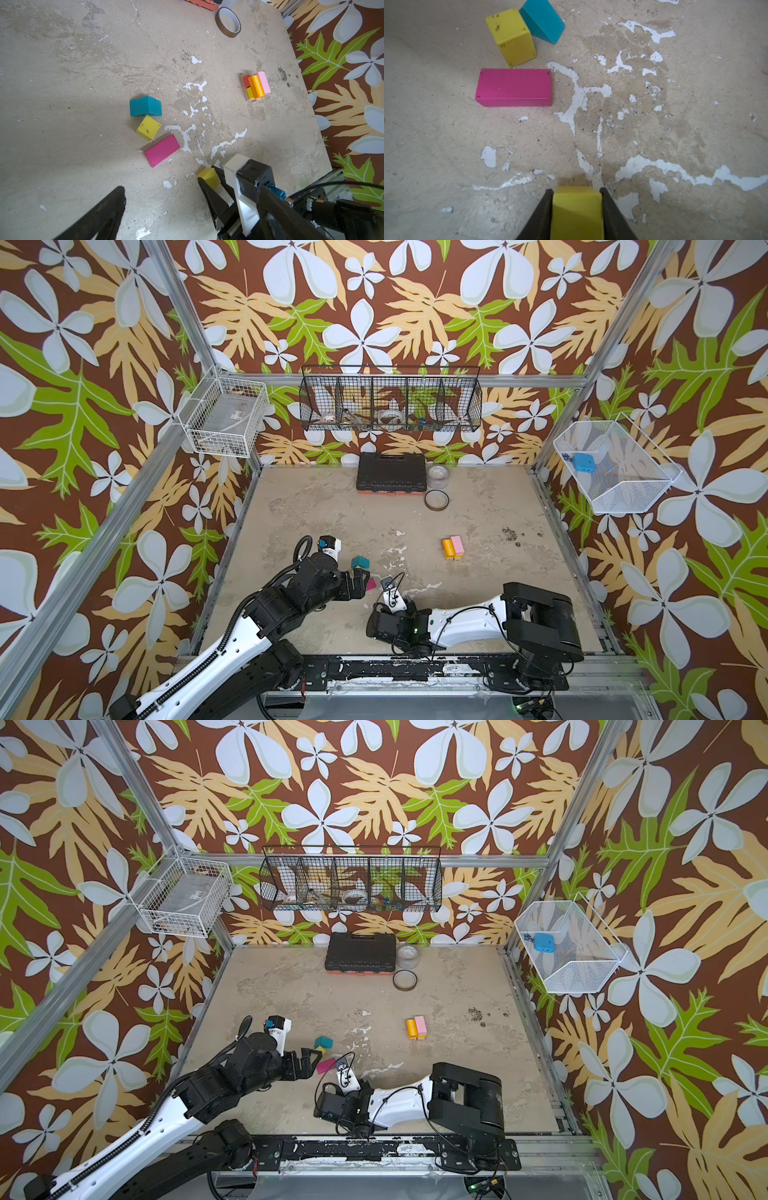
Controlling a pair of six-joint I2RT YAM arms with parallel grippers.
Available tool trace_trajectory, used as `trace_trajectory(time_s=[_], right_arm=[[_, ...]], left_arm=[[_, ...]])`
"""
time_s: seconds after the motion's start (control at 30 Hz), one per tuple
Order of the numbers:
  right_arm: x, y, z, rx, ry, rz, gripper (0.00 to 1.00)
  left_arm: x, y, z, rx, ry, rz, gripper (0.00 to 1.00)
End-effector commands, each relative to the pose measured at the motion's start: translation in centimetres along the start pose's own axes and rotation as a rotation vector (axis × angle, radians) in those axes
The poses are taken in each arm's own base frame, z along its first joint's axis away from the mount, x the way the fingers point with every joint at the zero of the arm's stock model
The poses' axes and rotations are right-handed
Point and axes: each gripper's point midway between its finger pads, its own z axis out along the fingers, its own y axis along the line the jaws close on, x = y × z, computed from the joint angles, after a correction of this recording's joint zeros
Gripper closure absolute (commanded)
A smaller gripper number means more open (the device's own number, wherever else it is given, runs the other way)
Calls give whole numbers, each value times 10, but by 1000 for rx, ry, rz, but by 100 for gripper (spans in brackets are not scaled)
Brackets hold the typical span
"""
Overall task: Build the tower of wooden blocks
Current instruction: 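Lower the right gripper over the yellow cube and close on it, then lift the yellow cube with the right gripper and carry it to the stack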
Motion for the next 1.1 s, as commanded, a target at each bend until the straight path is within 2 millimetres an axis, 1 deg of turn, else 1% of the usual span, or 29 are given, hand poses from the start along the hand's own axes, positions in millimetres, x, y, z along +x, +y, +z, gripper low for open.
trace_trajectory(time_s=[0.0, 0.1, 0.2, 0.33, 0.4, 0.5, 0.6, 0.73, 0.83, 0.93, 1.0, 1.07], right_arm=[[-4, -1, -4, -6, -10, 21, 69], [-10, -4, -13, -30, -29, 25, 73], [-19, -14, -26, -41, -61, 28, 76], [-40, -34, -49, -22, -122, 14, 79], [-52, -40, -60, -20, -149, -7, 81], [-70, -59, -72, 9, -187, 0, 83], [-89, -78, -83, -9, -218, 33, 85], [-110, -113, -95, -18, -261, 102, 84], [-117, -144, -96, -16, -281, 164, 84], [-118, -175, -94, 1, -295, 217, 84], [-116, -196, -92, 26, -299, 251, 83], [-115, -211, -90, 35, -299, 278, 83]], left_arm=[[-1, -1, 0, 6, -7, -3, 0], [-1, -1, 0, 4, -4, -3, 0], [0, -1, 1, 4, 1, -3, 0], [1, -2, 1, 12, 3, -1, 0], [0, -3, -1, 18, 0, -1, 0], [-3, -5, -5, 32, -16, -2, 0], [-5, -6, -10, 49, -34, -3, 0], [-8, -7, -17, 62, -59, -5, 0], [-9, -7, -17, 60, -62, -7, 0], [-7, -8, -16, 67, -54, -5, 0], [-9, -8, -18, 71, -62, -5, 0], [-10, -7, -19, 66, -69, -9, 0]])
